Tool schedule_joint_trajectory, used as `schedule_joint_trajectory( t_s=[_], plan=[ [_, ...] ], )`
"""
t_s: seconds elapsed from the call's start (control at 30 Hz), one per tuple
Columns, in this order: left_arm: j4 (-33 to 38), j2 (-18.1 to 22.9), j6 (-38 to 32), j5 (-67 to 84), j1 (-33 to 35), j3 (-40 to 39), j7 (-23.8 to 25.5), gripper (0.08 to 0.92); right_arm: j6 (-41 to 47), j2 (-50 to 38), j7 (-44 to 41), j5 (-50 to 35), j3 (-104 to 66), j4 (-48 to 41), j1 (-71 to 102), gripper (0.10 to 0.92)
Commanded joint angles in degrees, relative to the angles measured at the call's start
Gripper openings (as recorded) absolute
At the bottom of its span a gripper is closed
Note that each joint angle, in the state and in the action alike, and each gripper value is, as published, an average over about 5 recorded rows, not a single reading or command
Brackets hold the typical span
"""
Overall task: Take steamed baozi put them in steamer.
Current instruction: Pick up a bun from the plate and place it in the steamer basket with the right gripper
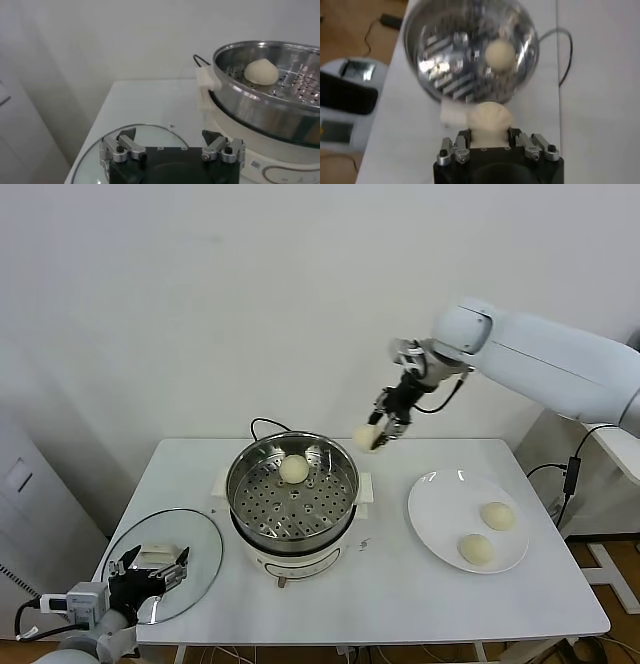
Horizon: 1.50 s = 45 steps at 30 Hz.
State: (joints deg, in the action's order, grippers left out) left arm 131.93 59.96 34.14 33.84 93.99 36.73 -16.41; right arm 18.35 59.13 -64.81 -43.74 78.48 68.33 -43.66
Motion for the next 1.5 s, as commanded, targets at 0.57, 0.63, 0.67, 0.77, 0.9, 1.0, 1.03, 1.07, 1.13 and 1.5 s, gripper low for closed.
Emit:
schedule_joint_trajectory(
  t_s=[0.57, 0.63, 0.67, 0.77, 0.9, 1.0, 1.03, 1.07, 1.13, 1.5],
  plan=[
    [-0.02, -0.14, -0.22, 0.23, 0.17, 0.27, 0.05, 0.823, 14.53, 15.32, 21.67, -9.68, -0.11, 2.73, 9.15, 0.467],
    [-0.02, -0.17, -0.22, 0.29, 0.13, 0.30, 0.04, 0.823, 14.95, 15.57, 23.04, -9.91, -0.25, 2.69, 9.94, 0.467],
    [-0.01, -0.17, -0.22, 0.31, 0.10, 0.30, 0.04, 0.823, 15.12, 15.70, 23.70, -10.03, -0.29, 2.64, 10.31, 0.467],
    [-0.02, -0.18, -0.21, 0.32, 0.02, 0.29, 0.05, 0.823, 15.54, 16.11, 25.47, -10.23, -0.42, 2.29, 11.30, 0.466],
    [-0.01, -0.14, -0.22, 0.36, 0.01, 0.30, 0.06, 0.823, 15.88, 16.96, 27.60, -9.93, -0.78, 0.93, 12.80, 0.465],
    [-0.01, -0.10, -0.25, 0.39, 0.07, 0.35, 0.06, 0.823, 15.90, 17.60, 28.58, -9.68, -1.11, -0.22, 13.99, 0.466],
    [-0.01, -0.10, -0.26, 0.40, 0.10, 0.38, 0.06, 0.823, 15.89, 17.84, 28.81, -9.63, -1.25, -0.64, 14.43, 0.466],
    [-0.01, -0.11, -0.27, 0.43, 0.13, 0.42, 0.07, 0.823, 15.86, 18.09, 28.97, -9.58, -1.38, -1.07, 14.79, 0.466],
    [-0.01, -0.14, -0.31, 0.52, 0.18, 0.51, 0.07, 0.823, 15.77, 18.55, 29.09, -9.48, -1.57, -1.84, 15.48, 0.467],
    [-0.01, -0.16, -0.48, 0.76, 0.29, 0.74, 0.10, 0.823, 15.42, 20.21, 29.53, -8.95, -2.20, -3.95, 17.81, 0.468]
  ],
)
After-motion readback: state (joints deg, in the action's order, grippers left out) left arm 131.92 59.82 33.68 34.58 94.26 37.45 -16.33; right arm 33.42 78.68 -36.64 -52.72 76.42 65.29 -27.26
